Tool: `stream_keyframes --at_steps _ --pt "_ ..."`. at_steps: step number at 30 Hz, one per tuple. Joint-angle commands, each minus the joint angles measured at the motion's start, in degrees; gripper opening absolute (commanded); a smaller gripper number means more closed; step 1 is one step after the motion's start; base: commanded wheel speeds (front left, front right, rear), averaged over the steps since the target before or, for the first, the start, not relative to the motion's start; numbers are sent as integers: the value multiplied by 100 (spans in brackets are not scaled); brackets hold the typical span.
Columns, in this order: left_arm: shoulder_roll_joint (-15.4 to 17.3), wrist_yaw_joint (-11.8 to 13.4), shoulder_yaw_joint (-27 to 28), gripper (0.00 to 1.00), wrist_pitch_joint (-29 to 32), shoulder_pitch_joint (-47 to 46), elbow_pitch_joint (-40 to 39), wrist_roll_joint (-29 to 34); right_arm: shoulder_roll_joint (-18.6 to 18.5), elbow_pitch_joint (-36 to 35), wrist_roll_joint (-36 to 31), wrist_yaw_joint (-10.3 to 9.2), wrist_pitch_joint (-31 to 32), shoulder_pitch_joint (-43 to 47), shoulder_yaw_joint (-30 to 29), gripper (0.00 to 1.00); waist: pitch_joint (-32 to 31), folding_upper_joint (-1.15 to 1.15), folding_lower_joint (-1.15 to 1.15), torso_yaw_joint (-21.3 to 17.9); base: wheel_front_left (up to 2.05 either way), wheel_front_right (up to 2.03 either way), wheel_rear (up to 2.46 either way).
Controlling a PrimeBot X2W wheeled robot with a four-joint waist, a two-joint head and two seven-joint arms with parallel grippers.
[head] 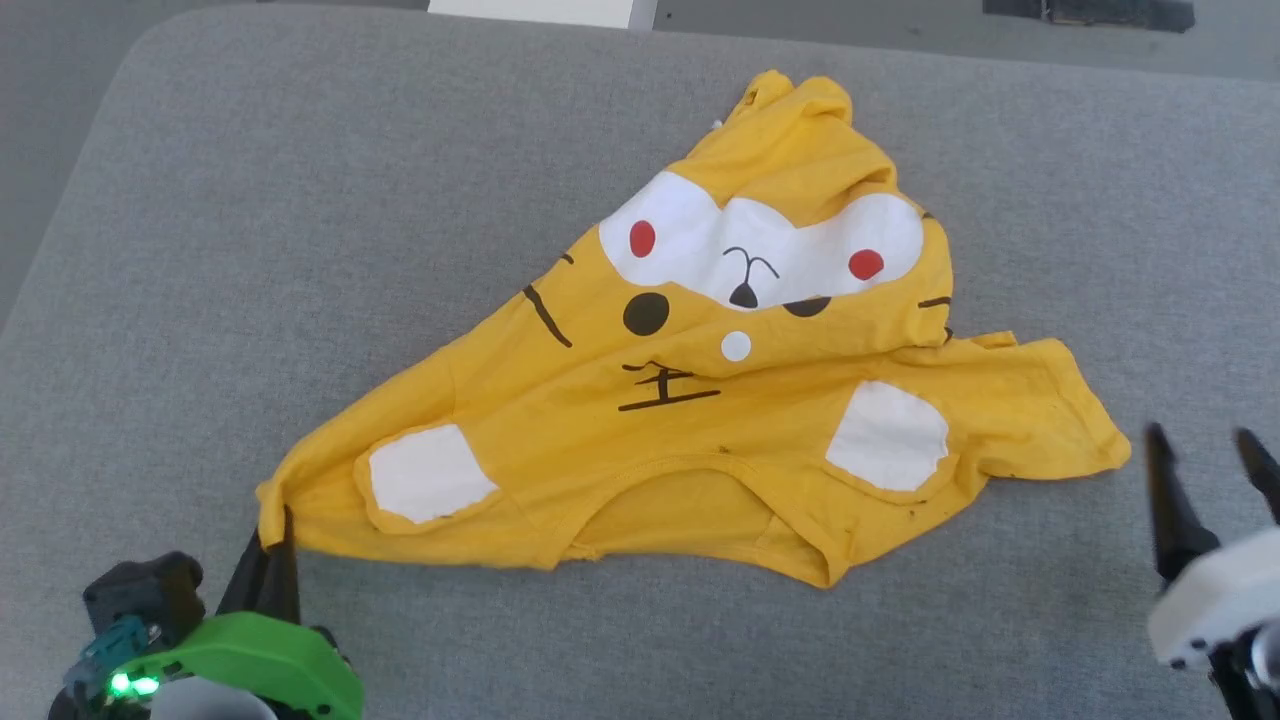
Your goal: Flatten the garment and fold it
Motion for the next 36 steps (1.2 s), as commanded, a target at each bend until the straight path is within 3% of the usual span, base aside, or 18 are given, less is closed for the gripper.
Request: stream_keyframes --at_steps 1,10,21,22,23,24,25,36 --pt "40 20 -4 0 33 -131 -35 63 -65 -11 -51 -9 144 -213 94 100 72 0 0 11 0 0 0" --pt "-92 -20 -296 0 263 -626 -115 288 -733 551 -83 -9 1075 -872 274 100 329 0 0 183 0 0 0" --pt "-117 -58 -395 0 362 -700 -78 295 -822 1509 285 -9 1611 -791 408 100 291 0 0 352 0 0 0" --pt "-119 -57 -398 0 367 -703 -80 293 -778 1592 364 -9 1712 -780 407 95 278 0 0 355 0 0 0" --pt "-119 -56 -402 0 374 -706 -82 292 -731 1659 471 -9 1814 -778 416 42 261 0 0 355 0 0 0" --pt "-117 -55 -404 0 379 -709 -83 293 -692 1688 530 -9 1854 -789 381 24 246 0 0 352 0 0 0" --pt "-119 -63 -403 0 379 -717 -90 290 -682 1702 568 -9 1866 -804 391 0 216 0 0 345 0 0 0" --pt "-131 -334 -182 0 344 -1358 -131 292 -600 1320 555 -9 689 -1558 196 0 -372 0 0 101 0 0 0"
